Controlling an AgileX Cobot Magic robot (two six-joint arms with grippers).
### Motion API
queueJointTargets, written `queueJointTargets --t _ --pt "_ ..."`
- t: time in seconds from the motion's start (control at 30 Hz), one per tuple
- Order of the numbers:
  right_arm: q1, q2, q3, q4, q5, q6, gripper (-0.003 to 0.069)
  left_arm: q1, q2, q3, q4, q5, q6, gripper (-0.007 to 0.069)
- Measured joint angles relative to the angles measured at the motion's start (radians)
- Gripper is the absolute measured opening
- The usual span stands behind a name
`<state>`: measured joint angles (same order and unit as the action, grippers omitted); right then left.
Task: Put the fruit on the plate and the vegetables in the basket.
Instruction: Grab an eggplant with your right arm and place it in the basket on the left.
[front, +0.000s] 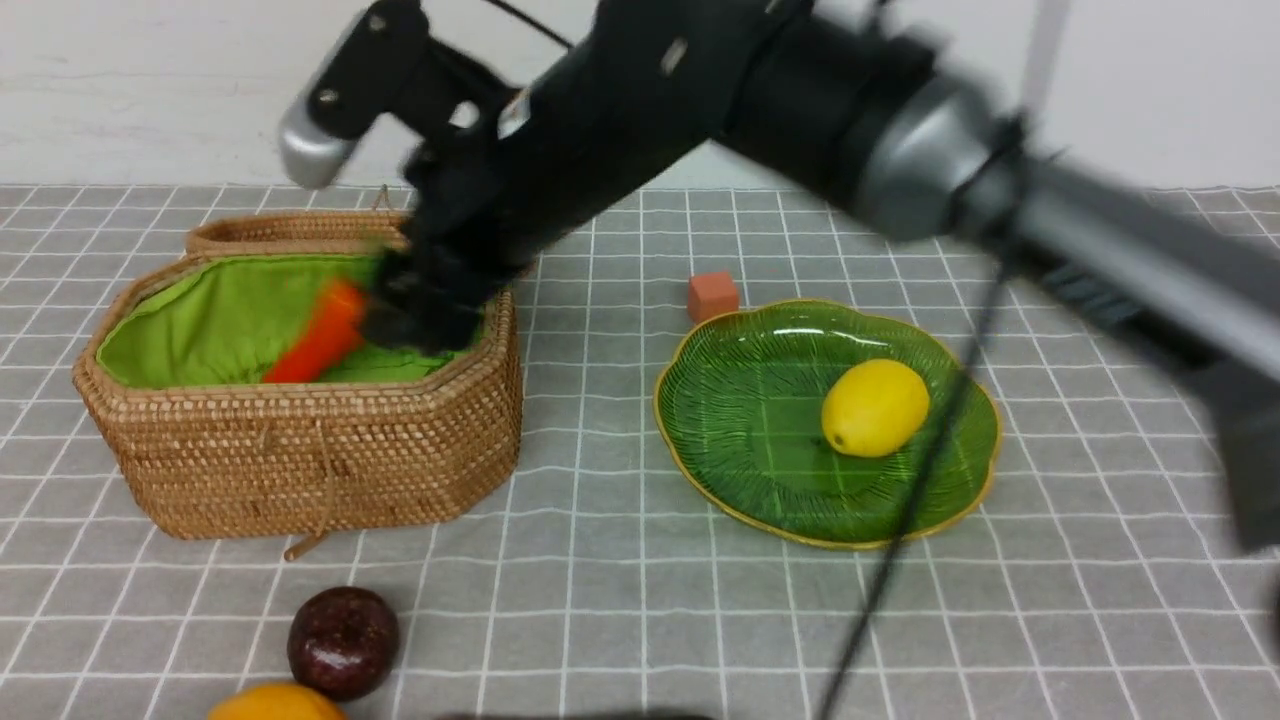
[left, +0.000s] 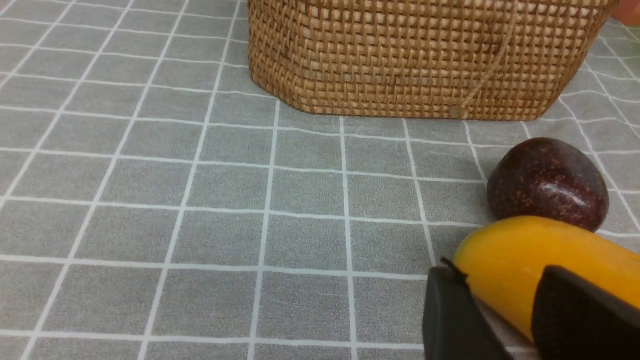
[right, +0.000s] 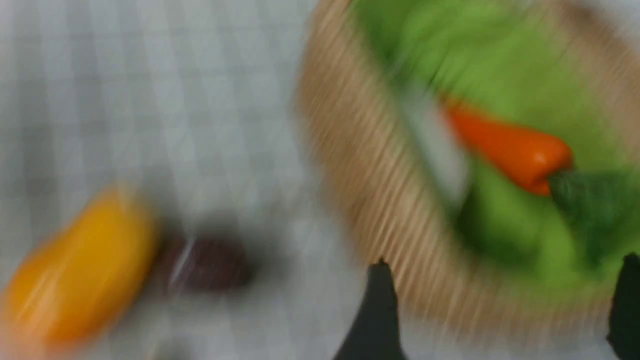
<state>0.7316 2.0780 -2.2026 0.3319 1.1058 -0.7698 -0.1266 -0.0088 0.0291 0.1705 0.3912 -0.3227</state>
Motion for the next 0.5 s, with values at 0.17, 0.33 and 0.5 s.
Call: queueJointTargets --t 0.17,0.33,0.5 --pt "0.015 -0.064 0.094 -0.030 0.122 0.073 0.0535 0.000 0.000 0.000 0.000 0.001 0.000 0.0239" --pt "0.111 -0.077 0.312 -0.065 0.127 0.106 0.0551 0.000 0.000 0.000 0.000 0.001 0.000 0.0239" --pt "0.189 -0.053 0.498 -0.115 0.043 0.133 0.0581 0.000 0.000 0.000 0.000 0.001 0.000 0.0239"
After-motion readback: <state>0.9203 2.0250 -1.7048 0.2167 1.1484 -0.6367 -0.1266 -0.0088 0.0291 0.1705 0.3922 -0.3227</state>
